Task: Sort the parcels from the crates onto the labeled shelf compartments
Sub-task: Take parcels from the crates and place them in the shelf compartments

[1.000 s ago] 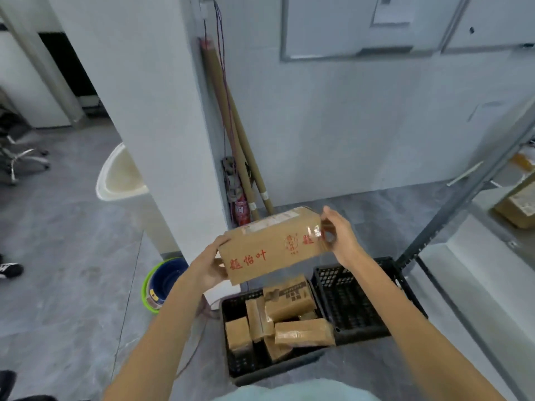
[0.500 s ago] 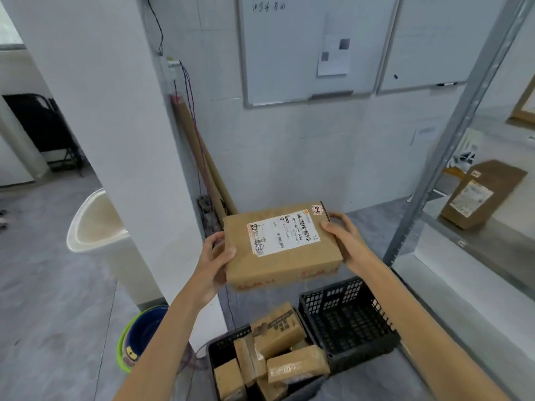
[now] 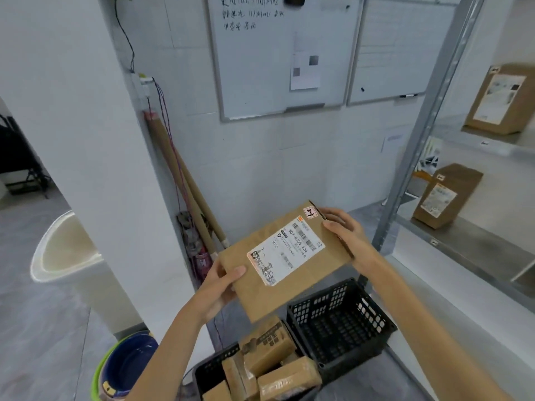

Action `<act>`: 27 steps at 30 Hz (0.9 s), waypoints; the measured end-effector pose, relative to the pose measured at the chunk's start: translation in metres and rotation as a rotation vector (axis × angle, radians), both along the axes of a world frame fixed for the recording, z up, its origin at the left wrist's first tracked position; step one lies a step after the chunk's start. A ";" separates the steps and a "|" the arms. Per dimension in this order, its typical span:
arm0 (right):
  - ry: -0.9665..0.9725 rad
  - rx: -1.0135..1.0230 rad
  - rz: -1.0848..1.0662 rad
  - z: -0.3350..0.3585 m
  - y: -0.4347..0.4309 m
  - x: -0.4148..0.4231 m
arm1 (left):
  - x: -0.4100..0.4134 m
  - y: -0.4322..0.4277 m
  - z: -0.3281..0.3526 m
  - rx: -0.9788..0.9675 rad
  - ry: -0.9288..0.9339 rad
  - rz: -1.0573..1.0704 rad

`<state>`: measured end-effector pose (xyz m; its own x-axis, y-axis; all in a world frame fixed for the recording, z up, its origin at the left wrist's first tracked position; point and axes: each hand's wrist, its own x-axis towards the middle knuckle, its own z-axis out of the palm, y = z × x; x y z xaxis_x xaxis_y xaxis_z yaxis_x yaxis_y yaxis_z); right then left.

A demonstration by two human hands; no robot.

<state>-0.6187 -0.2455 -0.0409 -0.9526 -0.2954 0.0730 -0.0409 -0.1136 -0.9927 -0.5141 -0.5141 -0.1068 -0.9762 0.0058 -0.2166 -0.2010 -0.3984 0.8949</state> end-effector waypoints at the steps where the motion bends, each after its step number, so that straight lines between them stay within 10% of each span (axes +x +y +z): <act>1: -0.001 -0.046 -0.114 -0.003 0.001 -0.003 | -0.003 0.003 0.000 0.010 0.008 0.032; 4: -0.085 -0.155 -0.372 -0.010 0.005 -0.001 | -0.015 0.016 -0.002 0.077 0.035 0.139; 10: -0.275 -0.128 -0.066 -0.043 0.010 0.021 | -0.044 0.071 -0.009 0.070 0.043 0.086; 17: -0.142 -0.143 -0.258 -0.037 0.089 0.022 | -0.073 0.126 -0.004 -0.503 0.141 -0.194; 27: 0.010 0.032 -0.504 -0.012 0.213 0.034 | -0.128 0.264 0.038 -0.575 0.348 -0.437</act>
